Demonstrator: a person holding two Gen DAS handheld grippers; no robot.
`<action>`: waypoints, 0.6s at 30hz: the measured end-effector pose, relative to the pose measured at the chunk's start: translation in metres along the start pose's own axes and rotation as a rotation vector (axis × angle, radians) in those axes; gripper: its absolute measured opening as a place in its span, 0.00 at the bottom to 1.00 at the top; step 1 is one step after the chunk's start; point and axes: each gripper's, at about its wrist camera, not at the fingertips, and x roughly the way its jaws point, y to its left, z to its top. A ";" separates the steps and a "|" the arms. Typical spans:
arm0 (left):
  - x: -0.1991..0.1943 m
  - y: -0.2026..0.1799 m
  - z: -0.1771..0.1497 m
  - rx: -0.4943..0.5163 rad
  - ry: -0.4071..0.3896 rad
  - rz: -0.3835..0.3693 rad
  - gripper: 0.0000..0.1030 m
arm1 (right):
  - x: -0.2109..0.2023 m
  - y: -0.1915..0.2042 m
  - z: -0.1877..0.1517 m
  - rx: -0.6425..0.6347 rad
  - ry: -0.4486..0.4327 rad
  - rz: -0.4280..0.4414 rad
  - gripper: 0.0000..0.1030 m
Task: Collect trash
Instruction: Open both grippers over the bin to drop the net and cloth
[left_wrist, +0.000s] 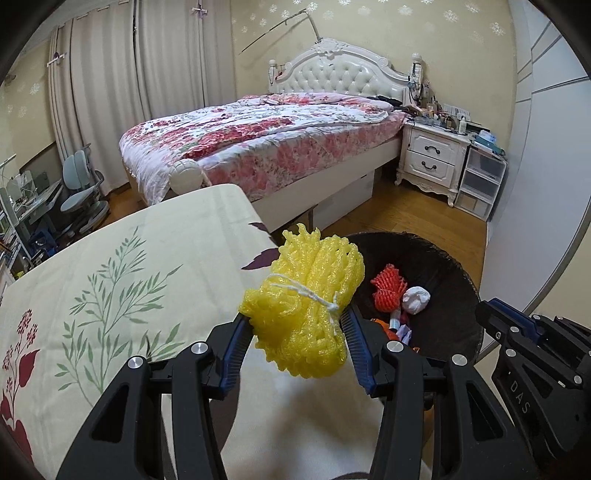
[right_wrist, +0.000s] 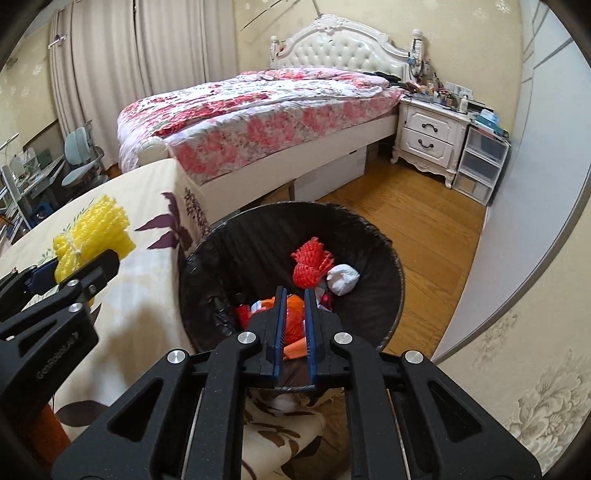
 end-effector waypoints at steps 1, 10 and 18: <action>0.002 -0.003 0.002 0.005 0.001 -0.002 0.47 | 0.000 -0.003 0.002 0.006 -0.004 -0.003 0.09; 0.024 -0.025 0.015 0.043 0.006 -0.016 0.50 | 0.007 -0.026 0.010 0.054 -0.008 -0.033 0.10; 0.031 -0.030 0.017 0.053 -0.007 0.000 0.75 | 0.015 -0.033 0.013 0.069 0.002 -0.045 0.10</action>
